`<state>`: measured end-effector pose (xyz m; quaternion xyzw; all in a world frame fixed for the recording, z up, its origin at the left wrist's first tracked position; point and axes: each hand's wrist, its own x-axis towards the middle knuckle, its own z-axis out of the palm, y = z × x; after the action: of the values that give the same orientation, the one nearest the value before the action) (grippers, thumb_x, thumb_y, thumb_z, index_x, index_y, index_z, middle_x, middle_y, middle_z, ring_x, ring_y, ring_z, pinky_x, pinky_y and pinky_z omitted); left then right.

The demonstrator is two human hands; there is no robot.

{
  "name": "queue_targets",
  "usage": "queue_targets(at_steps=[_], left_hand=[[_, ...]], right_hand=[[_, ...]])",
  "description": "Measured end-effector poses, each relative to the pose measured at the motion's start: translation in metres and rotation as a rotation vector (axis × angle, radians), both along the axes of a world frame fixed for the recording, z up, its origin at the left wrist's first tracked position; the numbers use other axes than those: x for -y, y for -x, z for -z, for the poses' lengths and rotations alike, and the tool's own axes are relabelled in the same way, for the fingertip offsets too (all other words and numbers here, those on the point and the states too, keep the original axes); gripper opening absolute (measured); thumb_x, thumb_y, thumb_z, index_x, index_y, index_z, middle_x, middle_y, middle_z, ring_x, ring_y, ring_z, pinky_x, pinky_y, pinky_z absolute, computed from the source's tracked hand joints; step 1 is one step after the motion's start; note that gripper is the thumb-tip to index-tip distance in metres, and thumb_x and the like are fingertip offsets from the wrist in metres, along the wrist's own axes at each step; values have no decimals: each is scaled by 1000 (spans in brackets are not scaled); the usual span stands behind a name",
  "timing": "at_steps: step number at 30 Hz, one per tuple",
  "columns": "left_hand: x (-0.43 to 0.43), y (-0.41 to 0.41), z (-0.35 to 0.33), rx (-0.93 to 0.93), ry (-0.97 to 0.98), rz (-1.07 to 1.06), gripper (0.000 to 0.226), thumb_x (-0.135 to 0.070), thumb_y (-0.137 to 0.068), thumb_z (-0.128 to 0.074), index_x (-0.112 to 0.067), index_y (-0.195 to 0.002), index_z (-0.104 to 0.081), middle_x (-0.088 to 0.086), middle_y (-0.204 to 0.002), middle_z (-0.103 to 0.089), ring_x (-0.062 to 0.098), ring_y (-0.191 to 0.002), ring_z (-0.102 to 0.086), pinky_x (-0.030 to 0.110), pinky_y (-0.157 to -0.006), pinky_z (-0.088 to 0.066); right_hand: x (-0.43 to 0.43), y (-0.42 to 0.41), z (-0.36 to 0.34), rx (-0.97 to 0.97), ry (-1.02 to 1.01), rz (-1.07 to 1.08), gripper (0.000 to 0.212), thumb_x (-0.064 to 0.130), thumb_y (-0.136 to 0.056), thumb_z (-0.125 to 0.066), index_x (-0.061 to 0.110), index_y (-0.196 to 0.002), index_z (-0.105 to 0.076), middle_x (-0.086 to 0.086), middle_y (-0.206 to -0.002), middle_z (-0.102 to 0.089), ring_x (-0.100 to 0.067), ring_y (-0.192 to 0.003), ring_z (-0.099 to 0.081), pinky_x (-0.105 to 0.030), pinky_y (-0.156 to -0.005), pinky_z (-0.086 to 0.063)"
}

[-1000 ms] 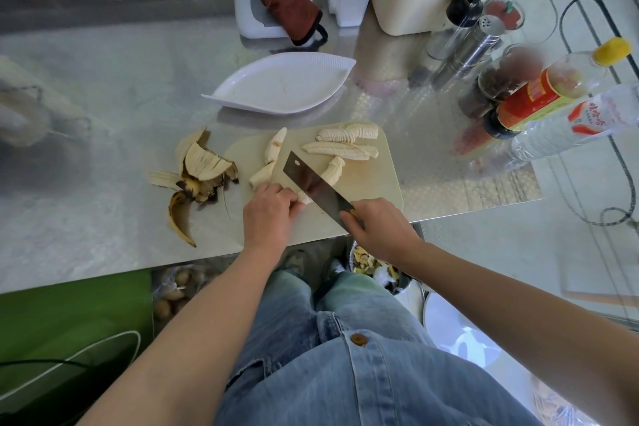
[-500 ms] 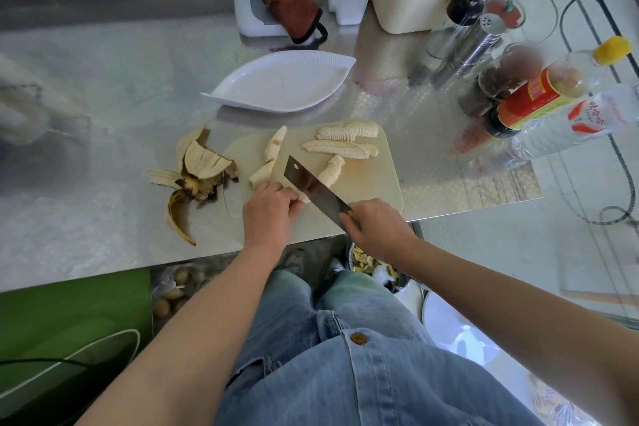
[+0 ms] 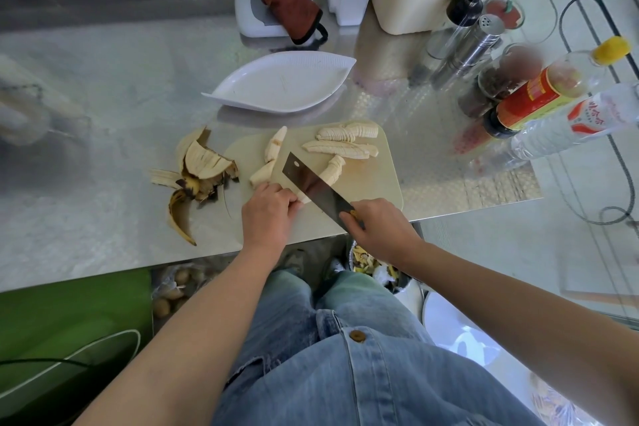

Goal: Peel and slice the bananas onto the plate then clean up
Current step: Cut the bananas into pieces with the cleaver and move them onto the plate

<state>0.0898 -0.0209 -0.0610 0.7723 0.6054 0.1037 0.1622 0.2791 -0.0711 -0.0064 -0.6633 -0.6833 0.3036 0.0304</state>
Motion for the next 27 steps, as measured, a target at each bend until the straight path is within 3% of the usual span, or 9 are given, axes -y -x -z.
queue_targets(at_steps=[3,9,17,27], left_hand=[[0,0,0,4,4,-4,13,-24,-76,-79,-12,-79,-74,5,-77,-67,27,-82,-59,32,-56,-44],[-1,0,0,2,-7,0,14,-25,-76,-79,-12,-79,-74,5,-76,-67,26,-80,-59,31,-55,-42],[-1,0,1,4,2,-2,14,-26,-78,-77,-13,-81,-74,4,-77,-65,25,-80,-56,28,-55,-36],[-1,-1,-2,-4,11,-8,13,-25,-79,-76,-12,-83,-75,5,-80,-67,25,-84,-58,28,-58,-35]], right_hand=[[-1,-1,2,13,5,-3,33,29,-97,-45,13,-68,-46,0,-60,-45,-24,-58,-47,-30,-50,-25],[-1,0,6,13,32,-5,31,28,-97,-45,14,-69,-49,1,-59,-45,-22,-56,-47,-25,-46,-25],[4,-2,12,27,55,2,34,29,-97,-45,9,-71,-52,-4,-61,-48,-27,-60,-50,-31,-54,-35],[-3,-1,0,-19,10,3,43,28,-97,-46,27,-58,-30,6,-55,-39,-22,-57,-44,-30,-49,-26]])
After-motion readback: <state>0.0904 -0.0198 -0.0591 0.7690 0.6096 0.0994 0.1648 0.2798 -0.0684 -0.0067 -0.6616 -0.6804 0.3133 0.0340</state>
